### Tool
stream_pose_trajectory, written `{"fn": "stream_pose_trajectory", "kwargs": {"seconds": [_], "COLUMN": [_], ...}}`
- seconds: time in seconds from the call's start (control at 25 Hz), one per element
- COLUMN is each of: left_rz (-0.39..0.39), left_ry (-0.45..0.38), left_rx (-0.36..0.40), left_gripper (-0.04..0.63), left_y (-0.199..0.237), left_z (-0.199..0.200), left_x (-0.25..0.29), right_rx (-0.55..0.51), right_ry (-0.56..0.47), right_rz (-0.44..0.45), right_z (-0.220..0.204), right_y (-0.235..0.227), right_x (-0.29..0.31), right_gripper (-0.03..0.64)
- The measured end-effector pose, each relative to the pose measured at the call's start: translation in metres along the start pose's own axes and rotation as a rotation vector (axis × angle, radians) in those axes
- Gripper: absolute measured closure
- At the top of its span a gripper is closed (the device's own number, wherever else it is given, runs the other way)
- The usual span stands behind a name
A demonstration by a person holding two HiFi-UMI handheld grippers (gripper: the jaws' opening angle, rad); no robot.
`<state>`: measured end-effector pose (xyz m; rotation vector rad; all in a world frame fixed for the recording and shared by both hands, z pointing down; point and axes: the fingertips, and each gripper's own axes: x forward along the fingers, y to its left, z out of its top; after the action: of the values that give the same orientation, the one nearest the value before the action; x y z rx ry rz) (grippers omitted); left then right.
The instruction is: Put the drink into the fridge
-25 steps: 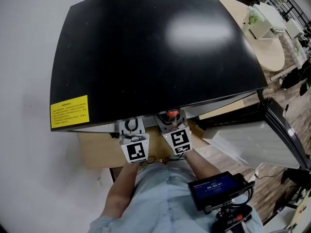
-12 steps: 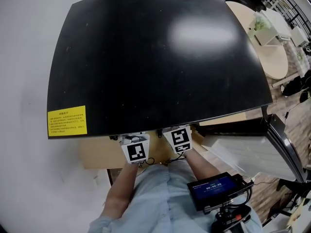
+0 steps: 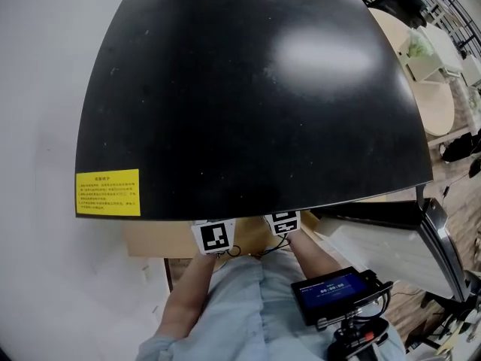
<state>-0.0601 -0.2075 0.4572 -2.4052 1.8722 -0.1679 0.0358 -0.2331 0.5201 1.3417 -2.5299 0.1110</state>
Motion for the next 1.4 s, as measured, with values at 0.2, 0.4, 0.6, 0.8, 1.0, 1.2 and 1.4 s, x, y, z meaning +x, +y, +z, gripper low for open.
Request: {"fn": "stream_pose_trajectory", "kwargs": {"seconds": [0.2,0.4,0.6,0.8,1.0,1.2,1.4], "left_rz": [0.002,0.000,0.001,0.003,0.003,0.003,-0.037], "left_ry": [0.004,0.004,0.016,0.014,0.017,0.007,0.012], "left_rx": [0.003,0.000,-0.004,-0.008,-0.011,0.008,0.030], "left_gripper": [0.588,0.588,0.588,0.588,0.588,0.588,0.588], "left_y": [0.000,-0.002,-0.003,-0.005,-0.008,-0.011,-0.021], "left_z": [-0.001,-0.001,-0.002,0.001,0.004,0.013,0.019], "left_x": [0.000,-0.001,-0.004,-0.008,-0.017,-0.034,-0.063], "right_rx": [0.028,0.040,0.029,0.032,0.025,0.027,0.058], "right_ry": [-0.013,-0.027,-0.035,-0.037,-0.037,-0.032,-0.021], "right_rz": [-0.003,0.014,0.006,0.001,-0.010,-0.040,-0.105], "right_z": [-0.003,-0.003,-0.001,0.001,-0.009,-0.012,-0.017], "right_y": [-0.004,-0.004,-0.005,-0.005,-0.008,-0.004,0.014], "right_x": [0.003,0.003,0.002,-0.003,-0.018,-0.045,-0.084], "right_gripper": [0.350,0.344,0.327,0.287,0.258,0.253,0.278]}}
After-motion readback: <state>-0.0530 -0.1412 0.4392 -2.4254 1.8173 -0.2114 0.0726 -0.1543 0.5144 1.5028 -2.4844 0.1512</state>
